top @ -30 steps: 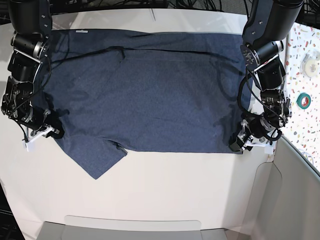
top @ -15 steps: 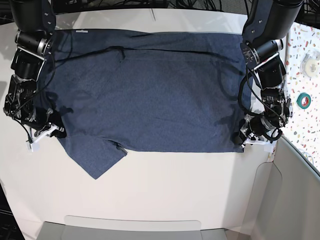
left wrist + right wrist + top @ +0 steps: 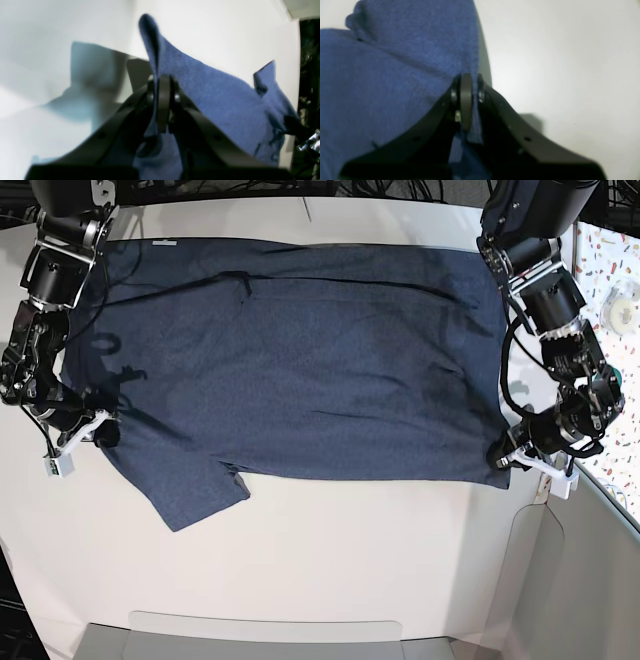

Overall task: Layout the t-shirt on the table in an organized manner, then fold the t-shirt properly
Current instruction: 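Fold the grasped side edge over the shirt's middle with both grippers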

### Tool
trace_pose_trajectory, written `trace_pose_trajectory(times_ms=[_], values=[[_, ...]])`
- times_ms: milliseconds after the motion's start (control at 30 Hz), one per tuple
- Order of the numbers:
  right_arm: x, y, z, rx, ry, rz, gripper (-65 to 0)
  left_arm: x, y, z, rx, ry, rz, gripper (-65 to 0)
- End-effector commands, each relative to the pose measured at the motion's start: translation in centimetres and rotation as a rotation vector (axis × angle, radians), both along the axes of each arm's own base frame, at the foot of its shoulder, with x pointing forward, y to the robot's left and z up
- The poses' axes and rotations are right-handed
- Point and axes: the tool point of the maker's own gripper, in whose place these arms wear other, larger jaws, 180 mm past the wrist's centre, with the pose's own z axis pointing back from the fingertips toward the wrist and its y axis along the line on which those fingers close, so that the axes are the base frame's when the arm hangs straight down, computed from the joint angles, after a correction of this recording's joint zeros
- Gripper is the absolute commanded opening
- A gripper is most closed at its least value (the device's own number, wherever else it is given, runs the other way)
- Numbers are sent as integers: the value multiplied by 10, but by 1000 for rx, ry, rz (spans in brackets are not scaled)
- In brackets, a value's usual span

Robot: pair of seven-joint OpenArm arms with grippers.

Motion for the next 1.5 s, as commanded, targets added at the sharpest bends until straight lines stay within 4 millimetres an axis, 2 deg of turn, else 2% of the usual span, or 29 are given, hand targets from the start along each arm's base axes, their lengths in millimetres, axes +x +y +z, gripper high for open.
trace_pose_trajectory(times_ms=[0, 133, 300, 467, 533, 800, 933, 1067, 1167, 1267, 1333, 1467], values=[[8, -6, 27, -26, -83, 2, -650, 6, 6, 24, 27, -68, -4, -650], [-8, 2, 39, -97, -124, 44, -650, -14, 6, 27, 93, -63, -33, -650], [-31, 12, 44, -163, -139, 91, -650, -39, 5, 37, 191, -77, -67, -650], [-50, 13, 42, -209, -125, 120, -650, -62, 3, 41, 266, -87, -86, -650], [-60, 3, 41, -225, -114, 103, -650, -71, 2, 39, 286, -80, -92, -650], [-90, -36, 35, -276, -56, 32, -650, -99, 15, 16, 326, 0, -101, -650], [-103, -38, 23, -276, -15, 35, -650, -107, 21, 11, 347, 27, -105, -650], [-110, -30, 10, -250, 13, 36, -650, -114, 22, 4, 344, 39, -102, -650], [-115, -28, -2, -215, 38, 17, -650, -114, 10, -3, 340, 46, -141, -650], [-119, -26, -14, -184, 63, 0, -650, -121, -1, -22, 317, 90, -176, -647], [-121, -28, -19, -176, 77, -7, -650, -125, -4, -35, 296, 127, -186, -616], [-123, -31, -22, -176, 89, -14, -650, -127, -10, -48, 272, 154, -198, -497]])
